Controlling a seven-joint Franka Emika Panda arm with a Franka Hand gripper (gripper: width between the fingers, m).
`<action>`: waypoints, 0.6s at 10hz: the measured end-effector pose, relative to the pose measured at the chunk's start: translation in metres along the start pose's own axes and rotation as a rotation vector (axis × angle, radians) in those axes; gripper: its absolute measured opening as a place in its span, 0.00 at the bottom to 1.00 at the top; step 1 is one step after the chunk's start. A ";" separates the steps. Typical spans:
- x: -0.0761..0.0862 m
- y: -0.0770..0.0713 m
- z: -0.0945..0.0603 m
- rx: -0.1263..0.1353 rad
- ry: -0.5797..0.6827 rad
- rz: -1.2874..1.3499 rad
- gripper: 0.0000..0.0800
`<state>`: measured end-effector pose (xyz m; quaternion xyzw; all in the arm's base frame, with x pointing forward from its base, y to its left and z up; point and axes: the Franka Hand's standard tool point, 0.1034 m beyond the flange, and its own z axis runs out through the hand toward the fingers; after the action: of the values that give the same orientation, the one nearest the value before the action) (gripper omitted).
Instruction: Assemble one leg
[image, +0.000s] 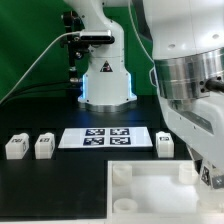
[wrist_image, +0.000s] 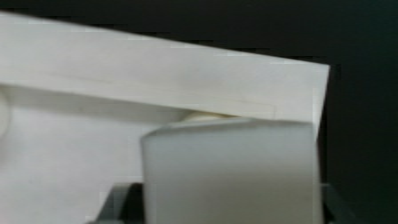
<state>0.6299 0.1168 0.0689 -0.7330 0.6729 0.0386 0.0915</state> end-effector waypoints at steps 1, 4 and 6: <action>0.000 0.000 0.000 0.000 0.000 0.014 0.37; 0.000 0.000 0.001 -0.001 -0.001 -0.084 0.76; -0.016 0.001 -0.011 -0.038 0.010 -0.326 0.80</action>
Offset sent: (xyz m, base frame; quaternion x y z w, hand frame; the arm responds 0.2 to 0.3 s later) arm 0.0000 0.0000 0.0000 0.0000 0.0000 -0.0899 0.9960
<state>0.6269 0.1304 0.0825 -0.8342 0.5448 0.0325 0.0793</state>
